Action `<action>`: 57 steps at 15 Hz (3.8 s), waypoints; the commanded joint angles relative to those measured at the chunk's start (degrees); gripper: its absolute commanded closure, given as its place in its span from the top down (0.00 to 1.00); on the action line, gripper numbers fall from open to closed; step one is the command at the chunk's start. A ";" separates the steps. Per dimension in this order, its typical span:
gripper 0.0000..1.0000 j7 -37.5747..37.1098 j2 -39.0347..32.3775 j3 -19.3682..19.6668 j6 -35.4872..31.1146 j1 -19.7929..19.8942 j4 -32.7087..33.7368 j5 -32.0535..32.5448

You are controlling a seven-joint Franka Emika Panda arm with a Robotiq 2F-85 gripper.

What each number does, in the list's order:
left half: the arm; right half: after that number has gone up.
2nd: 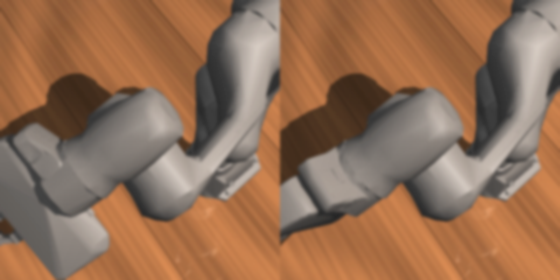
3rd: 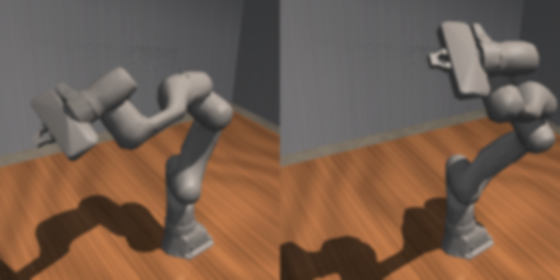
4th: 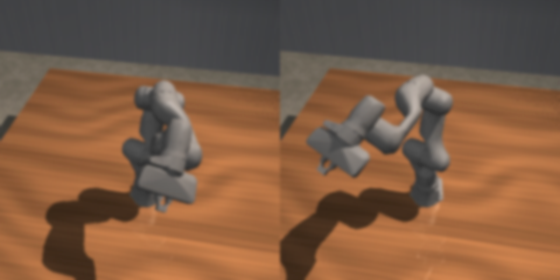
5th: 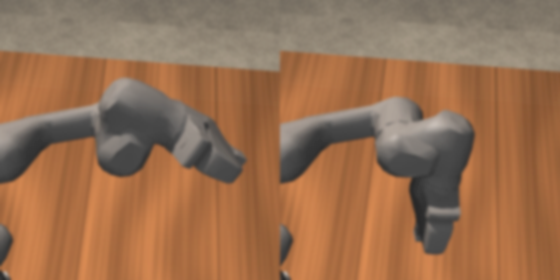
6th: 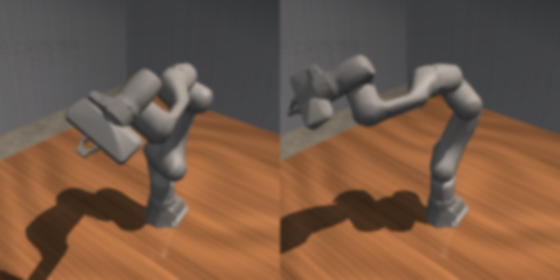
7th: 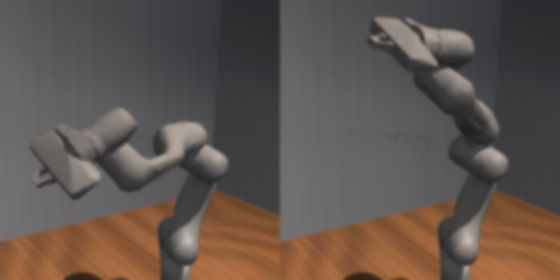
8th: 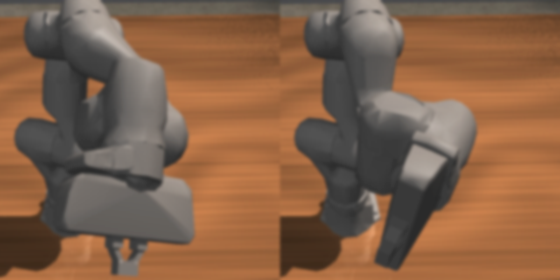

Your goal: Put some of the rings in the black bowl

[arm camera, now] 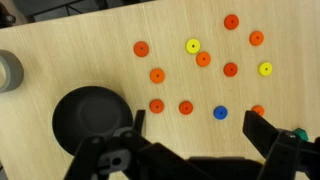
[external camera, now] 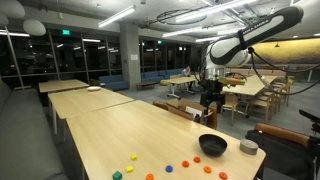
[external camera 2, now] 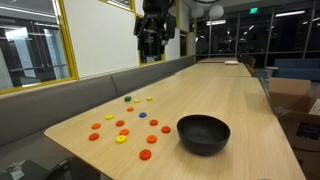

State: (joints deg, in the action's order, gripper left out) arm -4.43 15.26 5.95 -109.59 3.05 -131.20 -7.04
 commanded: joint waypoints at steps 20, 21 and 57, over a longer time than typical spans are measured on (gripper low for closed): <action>1.00 -18.93 -26.16 -7.46 -32.21 -3.75 0.17 0.21; 1.00 -19.23 -28.97 -7.27 -32.91 -4.21 1.37 -0.25; 1.00 -29.22 -44.94 -3.50 -47.43 -8.71 4.58 -5.46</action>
State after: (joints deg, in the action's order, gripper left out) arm -34.48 -29.91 2.53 -155.15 -5.41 -126.06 -10.79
